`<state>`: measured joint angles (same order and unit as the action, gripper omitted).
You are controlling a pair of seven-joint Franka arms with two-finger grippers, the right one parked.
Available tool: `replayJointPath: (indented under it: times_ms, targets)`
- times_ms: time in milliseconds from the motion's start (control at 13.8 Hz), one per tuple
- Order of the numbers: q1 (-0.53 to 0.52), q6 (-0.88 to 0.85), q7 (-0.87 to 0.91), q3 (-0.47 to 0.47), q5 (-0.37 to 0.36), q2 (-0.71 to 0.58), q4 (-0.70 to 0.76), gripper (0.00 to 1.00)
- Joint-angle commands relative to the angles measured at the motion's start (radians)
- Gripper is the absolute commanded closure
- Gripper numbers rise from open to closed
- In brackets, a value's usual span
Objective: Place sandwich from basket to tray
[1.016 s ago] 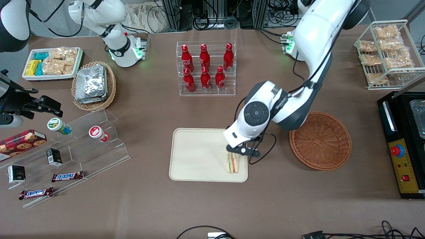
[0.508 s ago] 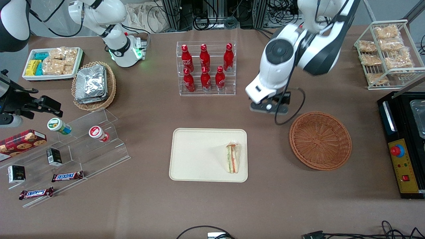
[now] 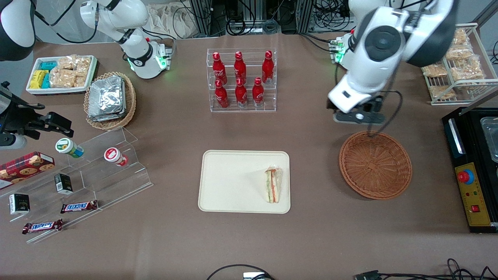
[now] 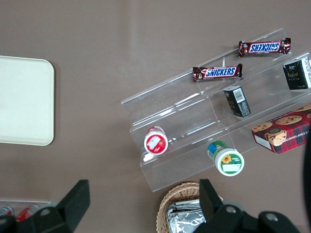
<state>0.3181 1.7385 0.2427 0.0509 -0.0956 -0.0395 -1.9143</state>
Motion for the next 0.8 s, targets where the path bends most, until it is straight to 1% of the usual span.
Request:
replayJointPath:
  times_ms: [0,218,290,435,726]
  targets:
    - [-0.001,-0.043,-0.101,-0.13,0.011,-0.005,0.047,0.0]
    - [-0.001,-0.076,-0.12,-0.248,0.013,0.003,0.089,0.0]
    - [-0.001,-0.079,-0.123,-0.264,0.011,0.006,0.11,0.0]
    - [-0.001,-0.095,-0.123,-0.267,0.005,0.055,0.179,0.0]
    - [0.001,-0.197,-0.114,-0.266,0.011,0.196,0.369,0.0]
